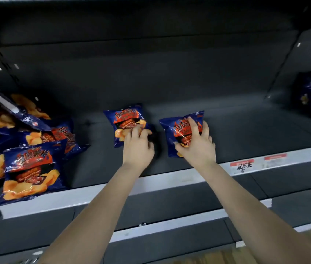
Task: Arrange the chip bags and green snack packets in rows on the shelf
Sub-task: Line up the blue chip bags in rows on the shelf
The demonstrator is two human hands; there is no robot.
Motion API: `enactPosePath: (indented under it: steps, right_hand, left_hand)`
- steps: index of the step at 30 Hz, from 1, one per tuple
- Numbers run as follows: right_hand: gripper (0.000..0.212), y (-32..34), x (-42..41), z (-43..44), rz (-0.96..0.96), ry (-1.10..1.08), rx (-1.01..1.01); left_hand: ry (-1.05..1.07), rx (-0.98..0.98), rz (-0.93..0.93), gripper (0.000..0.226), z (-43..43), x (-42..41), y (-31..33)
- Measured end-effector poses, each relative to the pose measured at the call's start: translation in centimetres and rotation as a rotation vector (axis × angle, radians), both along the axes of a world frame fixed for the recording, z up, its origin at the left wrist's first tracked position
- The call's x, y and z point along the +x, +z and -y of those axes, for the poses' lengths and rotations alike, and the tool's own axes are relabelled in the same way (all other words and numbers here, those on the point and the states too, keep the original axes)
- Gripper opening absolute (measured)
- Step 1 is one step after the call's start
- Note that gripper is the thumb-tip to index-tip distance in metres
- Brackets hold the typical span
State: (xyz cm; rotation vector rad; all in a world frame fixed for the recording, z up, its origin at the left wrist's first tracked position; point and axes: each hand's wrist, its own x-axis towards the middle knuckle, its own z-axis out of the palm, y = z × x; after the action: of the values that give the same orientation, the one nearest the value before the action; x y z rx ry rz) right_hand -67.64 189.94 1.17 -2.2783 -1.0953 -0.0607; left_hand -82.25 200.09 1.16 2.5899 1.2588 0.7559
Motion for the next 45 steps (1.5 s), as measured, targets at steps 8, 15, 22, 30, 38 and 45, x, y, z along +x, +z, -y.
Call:
enactPosePath:
  steps: [8, 15, 22, 30, 38, 45]
  right_hand:
    - [0.081, 1.5, 7.4, 5.6, 0.064, -0.151, 0.095]
    - [0.08, 3.0, 13.9, 10.5, 0.067, -0.185, 0.248]
    - [0.08, 3.5, 21.2, 16.4, 0.069, -0.252, 0.251]
    - [0.08, 4.1, 29.4, 20.9, 0.103, -0.281, 0.208]
    - [0.081, 0.6, 33.0, 20.0, -0.006, -0.221, 0.208]
    - [0.083, -0.5, 35.9, 16.2, -0.028, -0.202, 0.155]
  left_hand:
    - [-0.163, -0.067, -0.082, 0.036, 3.3, 7.8, -0.2]
    - [-0.286, -0.04, -0.119, 0.036, 6.6, 16.1, 1.1]
    - [-0.417, -0.052, -0.169, 0.036, 12.2, 25.7, 1.0]
    - [-0.433, -0.074, -0.153, 0.036, 15.8, 34.1, 1.6]
    - [-0.436, -0.077, -0.251, 0.037, 15.7, 38.3, -0.2]
    - [-0.424, -0.071, -0.283, 0.041, 11.1, 41.8, -0.3]
